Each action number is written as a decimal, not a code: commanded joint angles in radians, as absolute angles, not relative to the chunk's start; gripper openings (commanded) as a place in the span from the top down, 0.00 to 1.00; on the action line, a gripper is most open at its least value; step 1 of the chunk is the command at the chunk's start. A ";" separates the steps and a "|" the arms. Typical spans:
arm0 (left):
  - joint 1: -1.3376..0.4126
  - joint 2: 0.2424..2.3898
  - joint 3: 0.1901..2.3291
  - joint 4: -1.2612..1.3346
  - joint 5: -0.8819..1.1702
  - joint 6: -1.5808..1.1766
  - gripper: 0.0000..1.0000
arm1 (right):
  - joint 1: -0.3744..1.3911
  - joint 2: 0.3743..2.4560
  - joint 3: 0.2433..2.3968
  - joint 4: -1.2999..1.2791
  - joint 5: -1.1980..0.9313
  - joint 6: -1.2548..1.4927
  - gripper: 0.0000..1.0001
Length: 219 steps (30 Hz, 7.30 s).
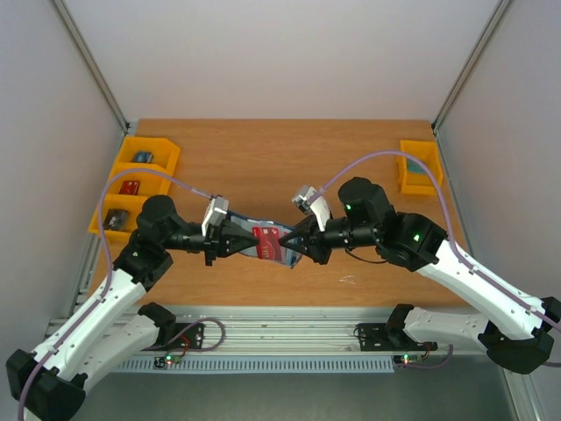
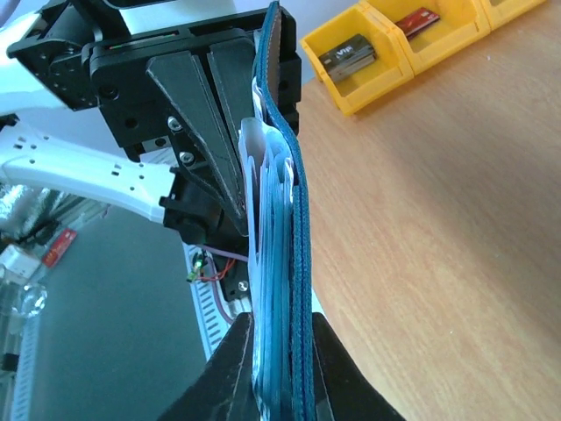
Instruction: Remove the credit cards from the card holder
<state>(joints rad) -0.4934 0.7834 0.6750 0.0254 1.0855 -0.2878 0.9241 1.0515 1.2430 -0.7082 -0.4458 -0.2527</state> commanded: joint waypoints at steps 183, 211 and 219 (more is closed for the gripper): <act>0.430 2.441 2.267 -1.305 0.003 0.673 0.79 | 0.276 2.392 2.611 -1.064 -0.623 -0.241 0.99; 0.326 2.225 1.990 -1.296 0.272 1.005 0.82 | 0.276 2.390 2.607 -1.086 -0.641 -0.259 0.99; 0.308 2.294 1.978 -1.218 0.177 1.049 0.90 | 0.276 2.388 2.606 -1.116 -0.627 -0.279 0.99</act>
<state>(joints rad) 0.3092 2.2650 1.9945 -1.2572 0.2226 0.9768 0.2722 2.4153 2.5687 -1.0966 -0.6201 -0.2543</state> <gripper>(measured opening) 0.105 0.113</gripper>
